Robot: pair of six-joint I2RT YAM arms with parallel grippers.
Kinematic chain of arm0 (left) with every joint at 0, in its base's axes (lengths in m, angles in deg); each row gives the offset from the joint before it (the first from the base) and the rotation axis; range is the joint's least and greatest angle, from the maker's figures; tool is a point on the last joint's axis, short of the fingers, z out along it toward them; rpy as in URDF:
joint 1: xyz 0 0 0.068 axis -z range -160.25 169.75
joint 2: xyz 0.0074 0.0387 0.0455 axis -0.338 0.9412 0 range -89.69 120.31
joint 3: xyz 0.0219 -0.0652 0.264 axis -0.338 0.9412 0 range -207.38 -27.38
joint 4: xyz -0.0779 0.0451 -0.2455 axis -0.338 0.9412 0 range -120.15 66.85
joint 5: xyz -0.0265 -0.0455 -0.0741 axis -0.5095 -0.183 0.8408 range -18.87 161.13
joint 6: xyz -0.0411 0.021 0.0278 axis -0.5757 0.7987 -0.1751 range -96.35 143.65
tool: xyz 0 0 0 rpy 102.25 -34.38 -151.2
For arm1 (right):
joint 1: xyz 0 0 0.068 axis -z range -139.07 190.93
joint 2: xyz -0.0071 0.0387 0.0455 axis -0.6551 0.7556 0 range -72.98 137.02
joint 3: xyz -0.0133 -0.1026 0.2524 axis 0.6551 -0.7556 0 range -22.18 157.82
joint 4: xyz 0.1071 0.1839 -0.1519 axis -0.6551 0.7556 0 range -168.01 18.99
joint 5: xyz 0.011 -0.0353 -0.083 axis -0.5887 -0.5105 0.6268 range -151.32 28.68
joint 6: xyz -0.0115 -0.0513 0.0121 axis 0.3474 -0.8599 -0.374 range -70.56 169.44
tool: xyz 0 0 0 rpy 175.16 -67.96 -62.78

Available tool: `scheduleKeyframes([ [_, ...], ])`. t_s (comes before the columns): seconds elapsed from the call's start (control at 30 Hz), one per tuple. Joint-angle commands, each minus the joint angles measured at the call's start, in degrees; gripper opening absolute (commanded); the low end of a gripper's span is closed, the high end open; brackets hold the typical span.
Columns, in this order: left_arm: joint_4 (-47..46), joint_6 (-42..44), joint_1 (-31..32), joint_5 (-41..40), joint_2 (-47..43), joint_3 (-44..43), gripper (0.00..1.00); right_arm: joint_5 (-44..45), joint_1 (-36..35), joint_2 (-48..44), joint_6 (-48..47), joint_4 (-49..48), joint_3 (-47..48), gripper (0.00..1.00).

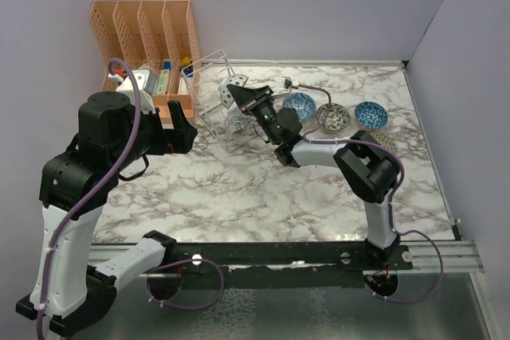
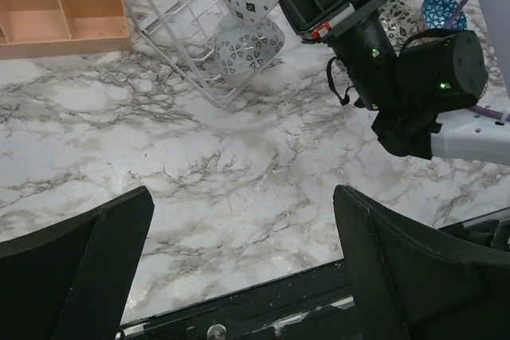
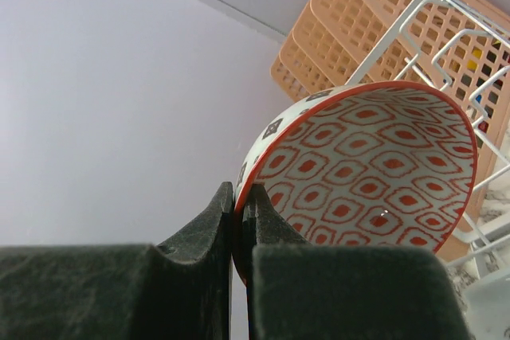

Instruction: Load the bowls into the dish rack

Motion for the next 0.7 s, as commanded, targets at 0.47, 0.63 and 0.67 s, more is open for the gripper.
scheduleKeyframes([
  [0.47,1.30,3.54,0.35,-0.31,-0.72,0.61,0.99,9.60,-1.82,10.80,13.84,-15.73,5.37,0.01],
  [0.63,1.47,3.41,0.35,0.07,-0.85,0.69,0.99,12.01,-2.55,11.07,17.00,-14.45,3.33,0.02],
  [0.67,1.55,3.46,0.35,0.01,-0.83,0.70,0.99,12.34,-2.62,11.07,17.40,-14.27,2.91,0.02],
])
